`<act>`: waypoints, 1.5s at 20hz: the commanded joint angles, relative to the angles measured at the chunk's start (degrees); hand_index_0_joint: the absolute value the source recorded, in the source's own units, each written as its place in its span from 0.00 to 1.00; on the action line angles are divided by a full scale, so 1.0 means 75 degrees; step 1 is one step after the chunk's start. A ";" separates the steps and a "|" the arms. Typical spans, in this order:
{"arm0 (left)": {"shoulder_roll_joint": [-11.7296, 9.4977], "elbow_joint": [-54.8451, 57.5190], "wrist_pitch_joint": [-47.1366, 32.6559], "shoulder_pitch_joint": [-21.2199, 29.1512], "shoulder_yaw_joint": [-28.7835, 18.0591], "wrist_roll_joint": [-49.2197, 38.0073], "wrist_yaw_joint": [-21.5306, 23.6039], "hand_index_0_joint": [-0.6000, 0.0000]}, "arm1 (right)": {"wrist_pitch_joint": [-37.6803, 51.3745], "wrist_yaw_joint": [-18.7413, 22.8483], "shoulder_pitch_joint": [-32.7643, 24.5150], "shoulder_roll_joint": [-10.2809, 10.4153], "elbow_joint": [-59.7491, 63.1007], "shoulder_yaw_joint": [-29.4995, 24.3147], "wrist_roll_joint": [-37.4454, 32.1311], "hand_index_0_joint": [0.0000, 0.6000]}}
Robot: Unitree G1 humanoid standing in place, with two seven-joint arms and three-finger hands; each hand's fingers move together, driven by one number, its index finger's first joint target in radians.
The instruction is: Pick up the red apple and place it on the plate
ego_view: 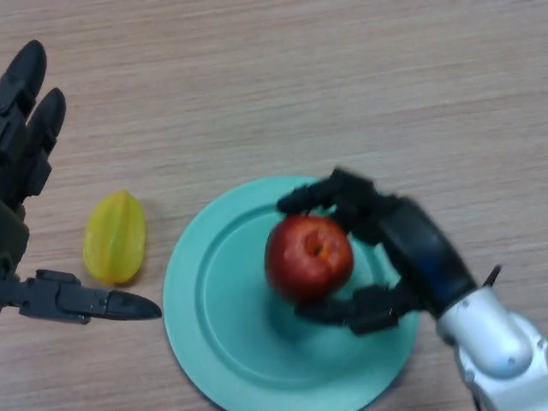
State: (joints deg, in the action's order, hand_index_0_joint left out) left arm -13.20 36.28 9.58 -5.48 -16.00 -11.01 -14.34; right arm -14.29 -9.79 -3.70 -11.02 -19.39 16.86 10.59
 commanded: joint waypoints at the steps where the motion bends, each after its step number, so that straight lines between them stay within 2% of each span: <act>1: -0.0164 0.0485 -0.1063 0.0038 -0.0637 -0.0273 0.0006 1.00 | 0.0826 0.0473 0.0103 0.0016 -0.0684 0.0028 -0.0282 0.83; 2: -0.0162 0.0490 -0.1059 0.0036 -0.0643 -0.0272 0.0006 1.00 | 0.0777 0.0487 0.0136 0.0016 -0.0712 0.0073 -0.0300 0.67; 3: -0.0159 0.0522 -0.1033 0.0027 -0.0661 -0.0272 0.0004 1.00 | 0.0636 0.0496 0.0189 0.0016 -0.0782 0.0186 -0.0283 0.42; 4: -0.0155 0.0567 -0.0997 0.0017 -0.0677 -0.0274 -0.0003 1.00 | 0.0512 0.0491 0.0214 0.0017 -0.0841 0.0274 -0.0247 0.25; 5: -0.0130 0.0712 -0.0878 -0.0024 -0.0725 -0.0332 -0.0050 1.00 | 0.0230 0.0505 0.0217 0.0017 -0.1024 0.0392 -0.0210 0.00; 8: -0.0082 0.0739 -0.0858 -0.0105 -0.0843 -0.0482 -0.0136 1.00 | -0.0355 0.0802 -0.0068 0.0018 -0.1457 0.0291 -0.0710 0.00; 10: -0.0088 0.0707 -0.0890 -0.0089 -0.0878 -0.0512 -0.0106 1.00 | -0.0885 0.0960 -0.0422 0.0018 -0.1952 -0.0028 -0.1335 0.00; 13: -0.0166 0.0789 -0.0673 0.0033 -0.0747 -0.0406 -0.0092 1.00 | -0.1639 0.0712 -0.0883 0.0018 -0.2731 -0.1111 -0.2138 0.00; 14: -0.0188 0.0781 -0.0675 0.0071 -0.0709 -0.0354 -0.0106 1.00 | -0.1724 0.0595 -0.0866 0.0018 -0.2861 -0.1318 -0.2232 0.00; 15: -0.0239 0.0838 -0.0544 0.0148 -0.0662 -0.0333 -0.0110 1.00 | -0.1862 0.0280 -0.0733 -0.0021 -0.3196 -0.1861 -0.2571 0.00; 16: -0.0252 0.0859 -0.0518 0.0190 -0.0625 -0.0300 -0.0098 1.00 | -0.1849 0.0214 -0.0665 -0.0083 -0.3288 -0.2087 -0.2785 0.00; 17: -0.0275 0.0944 -0.0429 0.0259 -0.0556 -0.0270 -0.0062 1.00 | -0.1875 0.0100 -0.0463 -0.0233 -0.3519 -0.2657 -0.3370 0.00; 21: -0.0237 0.1002 -0.0368 0.0232 -0.0343 -0.0093 -0.0151 1.00 | -0.1580 0.0067 -0.0012 -0.0634 -0.3755 -0.3626 -0.4191 0.00; 25: -0.0256 0.0999 -0.0266 0.0244 -0.0295 -0.0044 -0.0250 1.00 | -0.1501 -0.0009 0.0101 -0.0774 -0.3839 -0.4017 -0.4458 0.00; 30: -0.0279 0.1038 -0.0112 0.0349 -0.0141 0.0145 -0.0167 1.00 | -0.1469 -0.0146 0.0129 -0.0821 -0.3850 -0.3990 -0.4316 0.00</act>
State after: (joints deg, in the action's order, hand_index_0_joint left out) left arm -13.00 40.68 13.66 -3.78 -15.30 -9.74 -15.68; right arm -34.01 -9.92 -1.85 -15.46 -44.35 -9.80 -20.10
